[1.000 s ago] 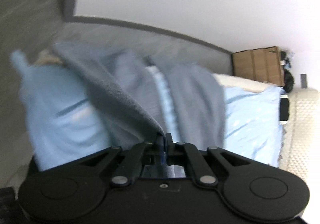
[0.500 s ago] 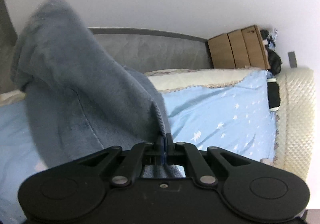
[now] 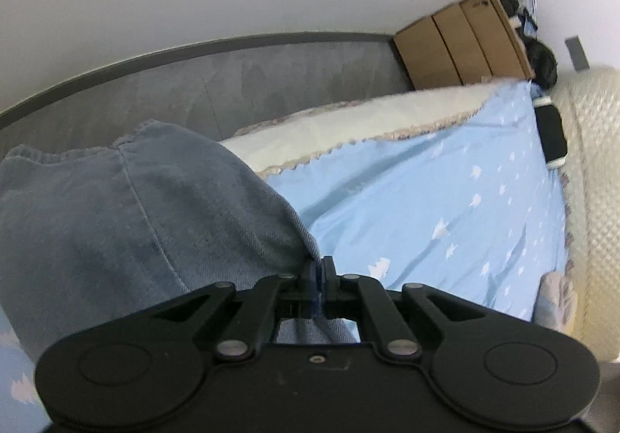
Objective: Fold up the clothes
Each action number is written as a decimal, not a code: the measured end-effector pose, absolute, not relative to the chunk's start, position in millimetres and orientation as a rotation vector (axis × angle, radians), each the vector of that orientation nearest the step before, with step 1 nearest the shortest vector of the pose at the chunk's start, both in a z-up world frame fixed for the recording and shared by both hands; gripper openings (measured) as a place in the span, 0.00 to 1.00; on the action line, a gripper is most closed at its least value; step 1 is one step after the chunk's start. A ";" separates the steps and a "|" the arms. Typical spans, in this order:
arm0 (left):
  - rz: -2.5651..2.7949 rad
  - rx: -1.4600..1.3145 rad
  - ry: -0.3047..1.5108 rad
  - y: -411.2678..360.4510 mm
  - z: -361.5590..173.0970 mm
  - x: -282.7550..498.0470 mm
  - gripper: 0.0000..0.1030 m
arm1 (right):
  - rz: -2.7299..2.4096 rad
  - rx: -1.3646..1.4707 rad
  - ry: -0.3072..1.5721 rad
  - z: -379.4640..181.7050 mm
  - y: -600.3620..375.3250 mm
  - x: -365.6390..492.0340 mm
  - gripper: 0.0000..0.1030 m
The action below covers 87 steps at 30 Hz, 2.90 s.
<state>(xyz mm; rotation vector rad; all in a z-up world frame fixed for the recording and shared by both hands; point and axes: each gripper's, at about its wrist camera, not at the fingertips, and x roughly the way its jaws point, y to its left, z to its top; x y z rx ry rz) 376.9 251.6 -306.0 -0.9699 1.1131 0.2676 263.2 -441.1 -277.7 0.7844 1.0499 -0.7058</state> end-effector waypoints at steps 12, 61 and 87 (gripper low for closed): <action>0.268 -1.162 1.018 279.1 -309.3 310.5 0.52 | -0.681 0.688 1.090 -246.4 -399.5 230.6 0.14; 0.026 -0.687 0.686 261.1 -178.9 274.1 0.04 | -0.521 0.711 1.170 -262.2 -338.6 86.6 0.28; -0.438 -0.012 1.069 -162.5 -297.5 205.6 0.06 | -0.285 0.737 1.151 -329.7 -429.4 37.8 0.29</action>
